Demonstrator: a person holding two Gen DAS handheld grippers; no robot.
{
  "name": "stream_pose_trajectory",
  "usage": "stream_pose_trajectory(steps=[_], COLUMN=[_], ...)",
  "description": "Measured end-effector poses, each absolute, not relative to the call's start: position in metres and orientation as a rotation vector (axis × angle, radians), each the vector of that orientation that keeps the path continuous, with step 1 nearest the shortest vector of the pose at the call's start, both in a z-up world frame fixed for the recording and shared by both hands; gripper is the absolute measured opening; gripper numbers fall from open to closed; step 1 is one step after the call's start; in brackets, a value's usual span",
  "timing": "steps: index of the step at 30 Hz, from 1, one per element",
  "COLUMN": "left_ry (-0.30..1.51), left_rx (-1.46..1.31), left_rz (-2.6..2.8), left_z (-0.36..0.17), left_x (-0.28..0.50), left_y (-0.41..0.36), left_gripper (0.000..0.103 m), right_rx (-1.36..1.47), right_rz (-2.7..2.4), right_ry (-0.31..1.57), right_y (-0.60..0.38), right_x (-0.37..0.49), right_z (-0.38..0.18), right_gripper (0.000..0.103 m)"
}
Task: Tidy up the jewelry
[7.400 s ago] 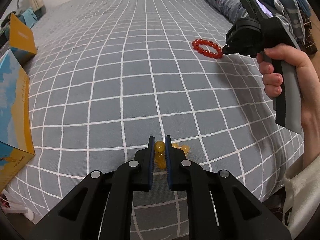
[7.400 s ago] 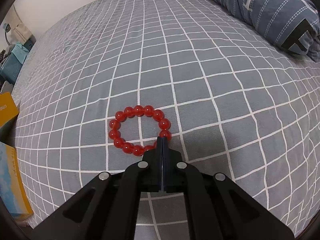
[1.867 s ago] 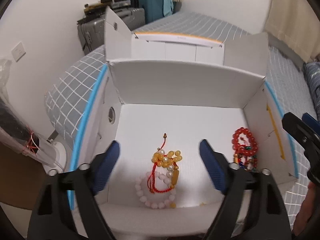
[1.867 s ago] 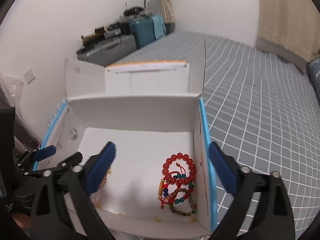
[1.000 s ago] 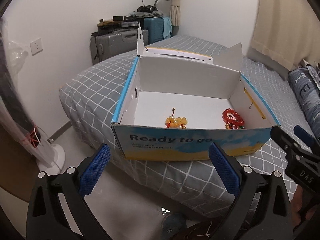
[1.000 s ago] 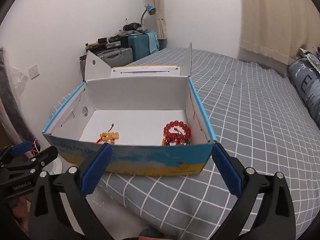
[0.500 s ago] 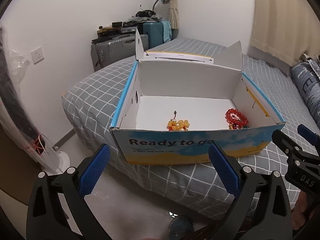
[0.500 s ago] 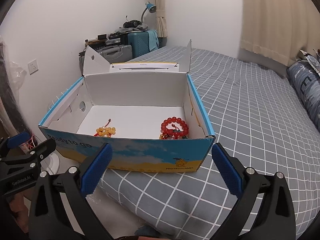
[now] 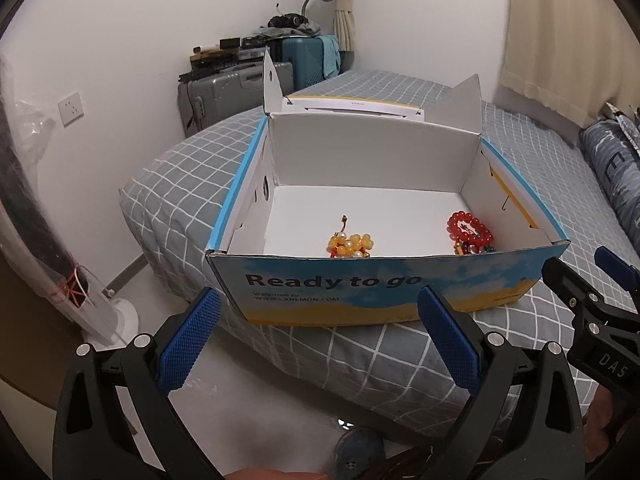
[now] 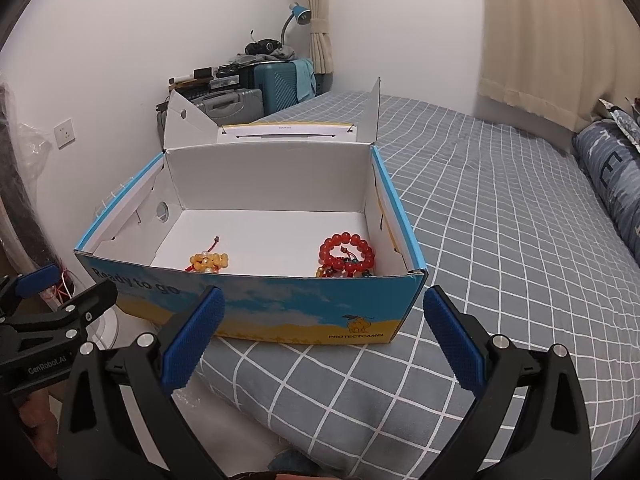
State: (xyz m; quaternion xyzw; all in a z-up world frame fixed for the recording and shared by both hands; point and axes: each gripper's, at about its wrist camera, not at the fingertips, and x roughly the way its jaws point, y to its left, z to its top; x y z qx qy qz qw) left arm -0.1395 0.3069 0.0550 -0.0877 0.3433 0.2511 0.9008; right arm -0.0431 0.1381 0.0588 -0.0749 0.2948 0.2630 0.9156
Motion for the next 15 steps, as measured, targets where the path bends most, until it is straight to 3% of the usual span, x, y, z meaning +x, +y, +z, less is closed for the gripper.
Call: stream_pose_trajectory(steps=[15], left_ry=[0.704], left_rx=[-0.184], left_rz=[0.515], left_z=[0.0580], left_x=[-0.1410], left_y=[0.3026], left_gripper=[0.097], right_rx=[-0.151], right_rz=[0.543], right_ry=[0.606], right_y=[0.1391], right_x=[-0.0435], right_z=[0.0592], right_gripper=[0.096])
